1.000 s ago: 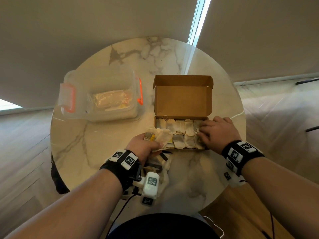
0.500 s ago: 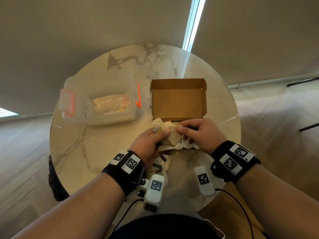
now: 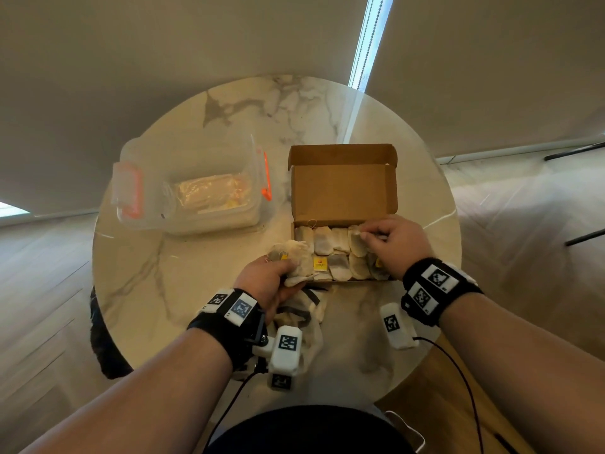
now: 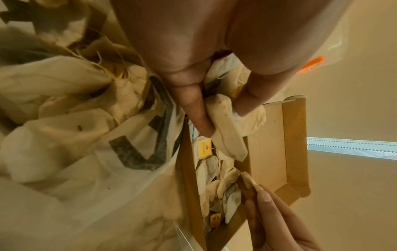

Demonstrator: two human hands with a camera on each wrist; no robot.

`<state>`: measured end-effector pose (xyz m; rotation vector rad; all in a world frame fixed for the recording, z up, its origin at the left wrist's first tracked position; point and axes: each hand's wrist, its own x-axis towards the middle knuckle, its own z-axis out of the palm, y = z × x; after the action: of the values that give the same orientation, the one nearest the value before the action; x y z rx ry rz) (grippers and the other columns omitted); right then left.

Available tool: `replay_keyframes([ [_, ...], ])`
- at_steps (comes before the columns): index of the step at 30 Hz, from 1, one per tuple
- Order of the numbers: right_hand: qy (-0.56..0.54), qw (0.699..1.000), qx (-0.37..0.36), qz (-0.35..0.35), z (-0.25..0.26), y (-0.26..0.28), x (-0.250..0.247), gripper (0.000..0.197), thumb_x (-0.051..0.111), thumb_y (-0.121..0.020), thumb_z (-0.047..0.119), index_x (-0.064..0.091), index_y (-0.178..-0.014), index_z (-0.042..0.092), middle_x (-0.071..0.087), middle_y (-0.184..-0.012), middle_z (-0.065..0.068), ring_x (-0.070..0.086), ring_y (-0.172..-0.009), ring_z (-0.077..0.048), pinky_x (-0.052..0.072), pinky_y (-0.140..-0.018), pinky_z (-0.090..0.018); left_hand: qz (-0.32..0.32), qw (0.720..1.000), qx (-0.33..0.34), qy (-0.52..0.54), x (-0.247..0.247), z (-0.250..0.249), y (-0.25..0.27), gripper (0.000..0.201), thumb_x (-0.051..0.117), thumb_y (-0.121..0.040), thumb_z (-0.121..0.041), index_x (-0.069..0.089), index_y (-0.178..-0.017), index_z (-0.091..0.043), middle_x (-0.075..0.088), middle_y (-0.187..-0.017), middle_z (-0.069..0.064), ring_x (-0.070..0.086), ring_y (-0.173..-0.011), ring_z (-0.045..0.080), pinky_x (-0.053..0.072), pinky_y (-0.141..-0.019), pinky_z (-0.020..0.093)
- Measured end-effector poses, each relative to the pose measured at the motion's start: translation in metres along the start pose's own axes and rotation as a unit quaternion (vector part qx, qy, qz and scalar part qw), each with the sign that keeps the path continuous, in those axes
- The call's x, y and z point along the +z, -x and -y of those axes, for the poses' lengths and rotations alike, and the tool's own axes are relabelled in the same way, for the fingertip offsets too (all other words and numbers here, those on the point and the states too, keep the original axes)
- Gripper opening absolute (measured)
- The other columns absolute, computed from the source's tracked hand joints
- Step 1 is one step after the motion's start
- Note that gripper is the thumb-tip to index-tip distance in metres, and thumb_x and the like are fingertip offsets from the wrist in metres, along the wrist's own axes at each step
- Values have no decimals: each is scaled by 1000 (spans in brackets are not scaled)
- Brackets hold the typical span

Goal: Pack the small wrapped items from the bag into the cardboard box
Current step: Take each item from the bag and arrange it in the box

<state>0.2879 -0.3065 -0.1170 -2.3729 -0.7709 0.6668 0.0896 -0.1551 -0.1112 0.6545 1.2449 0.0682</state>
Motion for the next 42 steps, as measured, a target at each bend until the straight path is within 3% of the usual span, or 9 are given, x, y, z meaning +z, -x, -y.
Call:
replay_keyframes([
  [3, 30, 999, -14, -33, 2, -2, 8, 23, 66, -100, 29, 80, -116, 22, 70, -124, 5, 61, -111, -12, 41, -99, -21, 2, 1000, 2, -4, -3, 3, -3, 20, 63, -97, 3, 67, -117, 2, 75, -114, 23, 74, -105, 35, 66, -75, 36],
  [6, 112, 993, -15, 39, 4, 2, 22, 35, 55, -101, 18, 72, -132, 20, 66, -141, 0, 61, -126, -23, 43, -110, -30, 4, 1000, 3, -8, -5, 5, -7, 19, 64, -96, 2, 68, -115, 2, 75, -113, 23, 75, -106, 35, 66, -79, 38],
  [9, 186, 978, -26, 93, 5, 6, 26, 36, 52, -97, 16, 75, -125, 18, 67, -139, 1, 61, -121, -30, 49, -104, -39, 8, 1000, 5, -15, -7, 5, -8, 19, 65, -96, 2, 68, -115, 2, 75, -113, 24, 75, -106, 35, 65, -82, 39],
  [18, 289, 953, -70, 61, -6, -5, 28, 32, 56, -95, 33, 78, -117, 28, 69, -133, 10, 53, -120, -27, 51, -93, -41, -6, 998, 5, -59, -9, 6, -15, 19, 69, -92, -3, 70, -111, 1, 77, -111, 23, 76, -105, 36, 62, -93, 51],
  [24, 316, 942, -71, 81, -2, -3, 25, 41, 45, -97, 42, 74, -124, 32, 61, -143, 14, 51, -124, -23, 49, -94, -38, 12, 998, 10, -67, -6, 3, -12, 18, 70, -96, -1, 68, -114, -2, 76, -112, 22, 76, -97, 31, 64, -86, 43],
  [29, 35, 994, -39, 91, 27, 9, 12, 29, 62, -98, 50, 75, -117, 32, 70, -112, 18, 63, -100, -5, 53, -87, -30, 63, 997, 30, -27, 1, -4, -2, 30, 72, -92, 2, 67, -121, -3, 77, -111, 20, 76, -96, 30, 64, -73, 35],
  [32, -180, 971, 33, 157, 48, 19, 7, 27, 77, -87, 52, 76, -106, 33, 76, -94, 12, 69, -86, -3, 55, -74, -21, 96, 993, 63, -22, 9, -7, 8, 37, 75, -89, 1, 67, -124, -7, 77, -115, 18, 77, -103, 31, 62, -79, 36],
  [35, -218, 968, 29, 121, 55, 25, 10, 23, 85, -83, 40, 75, -95, 24, 76, -83, 4, 66, -70, -4, 53, -63, -20, 126, 989, 77, -25, 16, -9, 16, 40, 73, -89, 3, 66, -127, -6, 76, -117, 18, 76, -105, 31, 62, -80, 36],
  [42, -357, 926, 85, 92, 55, 34, 19, 27, 85, -86, 24, 72, -110, 22, 78, -100, -3, 75, -89, -20, 64, -77, -35, 96, 991, 58, 79, 20, -13, 19, 24, 60, -98, 4, 65, -121, 0, 75, -114, 26, 77, -93, 32, 63, -66, 32],
])
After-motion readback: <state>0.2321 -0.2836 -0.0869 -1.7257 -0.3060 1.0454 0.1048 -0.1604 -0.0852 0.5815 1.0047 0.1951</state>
